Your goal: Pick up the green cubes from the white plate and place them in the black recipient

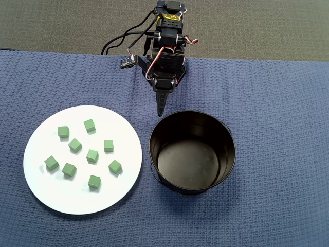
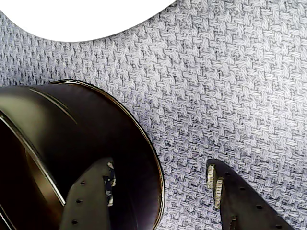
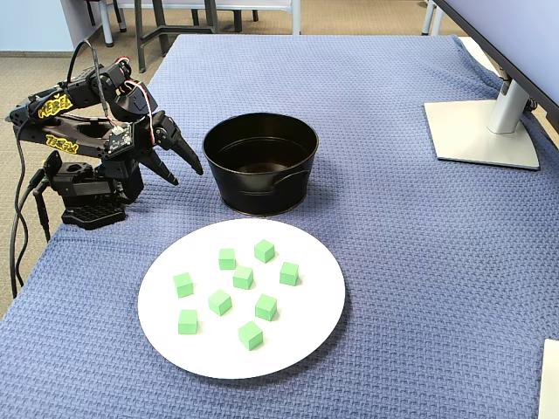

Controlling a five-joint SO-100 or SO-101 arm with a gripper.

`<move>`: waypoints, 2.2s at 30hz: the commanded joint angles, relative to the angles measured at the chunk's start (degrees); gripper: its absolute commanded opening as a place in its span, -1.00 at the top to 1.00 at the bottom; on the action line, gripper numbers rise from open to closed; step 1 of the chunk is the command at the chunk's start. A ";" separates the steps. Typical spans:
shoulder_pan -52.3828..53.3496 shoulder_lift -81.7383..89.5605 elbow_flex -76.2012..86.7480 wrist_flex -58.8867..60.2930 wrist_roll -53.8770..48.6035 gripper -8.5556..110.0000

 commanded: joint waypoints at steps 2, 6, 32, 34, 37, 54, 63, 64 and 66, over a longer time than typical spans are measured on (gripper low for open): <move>3.60 -7.21 -1.23 -7.65 -5.19 0.78; 4.66 -7.12 -1.67 -7.65 -4.57 0.78; 24.61 -38.76 -15.82 -28.39 -32.08 0.63; 26.10 -43.15 -18.90 -31.11 -39.02 0.59; 28.83 -48.78 -21.88 -35.51 -41.48 0.58; 30.67 -68.20 -25.75 -47.99 -38.14 0.53; 30.06 -73.21 -27.60 -48.87 -37.62 0.57; 29.88 -73.92 -28.30 -48.25 -37.27 0.58; 29.53 -74.97 -30.59 -44.74 -37.00 0.59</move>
